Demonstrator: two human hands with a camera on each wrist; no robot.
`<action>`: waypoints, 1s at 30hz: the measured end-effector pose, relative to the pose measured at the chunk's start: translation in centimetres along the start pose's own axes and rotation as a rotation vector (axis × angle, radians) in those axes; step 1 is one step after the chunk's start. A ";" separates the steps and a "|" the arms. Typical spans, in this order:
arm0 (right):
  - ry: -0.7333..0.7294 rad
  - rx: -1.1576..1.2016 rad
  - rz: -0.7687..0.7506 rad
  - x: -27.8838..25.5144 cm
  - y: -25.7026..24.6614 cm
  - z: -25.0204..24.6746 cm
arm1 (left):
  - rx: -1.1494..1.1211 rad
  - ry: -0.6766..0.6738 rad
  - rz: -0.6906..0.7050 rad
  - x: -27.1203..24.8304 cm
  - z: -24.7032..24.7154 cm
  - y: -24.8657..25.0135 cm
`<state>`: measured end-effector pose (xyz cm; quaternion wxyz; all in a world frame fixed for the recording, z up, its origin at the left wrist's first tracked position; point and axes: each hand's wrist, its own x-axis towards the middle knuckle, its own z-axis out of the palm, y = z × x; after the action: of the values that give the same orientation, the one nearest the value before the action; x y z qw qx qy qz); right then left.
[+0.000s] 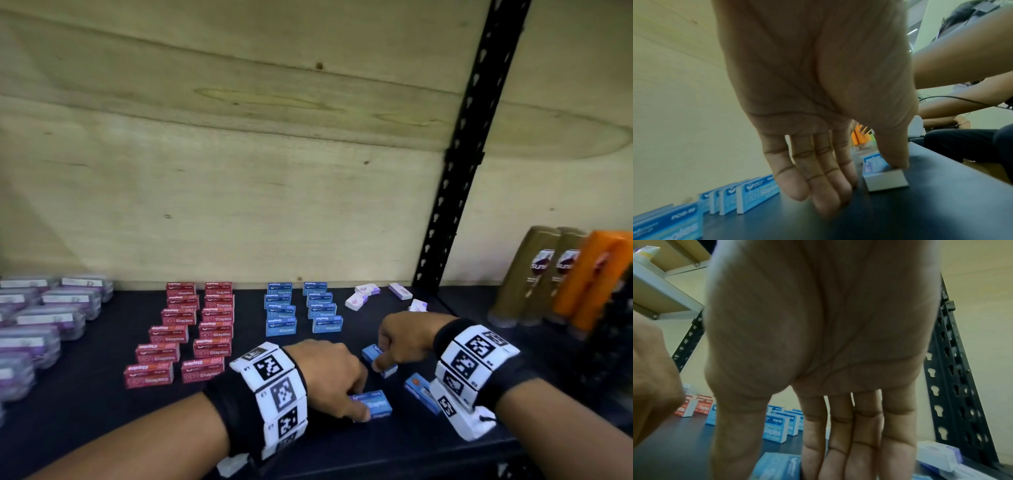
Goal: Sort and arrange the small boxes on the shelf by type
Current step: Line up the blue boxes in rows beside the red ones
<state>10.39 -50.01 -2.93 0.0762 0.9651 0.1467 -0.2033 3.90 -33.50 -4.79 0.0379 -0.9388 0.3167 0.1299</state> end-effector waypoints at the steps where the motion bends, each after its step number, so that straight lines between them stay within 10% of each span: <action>1: 0.006 0.005 0.002 -0.1 0.0 0.1 | -0.004 -0.001 0.015 -0.1 -0.1 0.0; 30: 0.190 0.116 -0.130 1.3 -3.9 -0.3 | 0.008 0.105 -0.513 -1.6 -0.6 -6.1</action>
<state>10.42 -45.93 -3.53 -0.0073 0.9712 0.2034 -0.1236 6.47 -27.79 -3.82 0.0569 -0.9937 0.0703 0.0660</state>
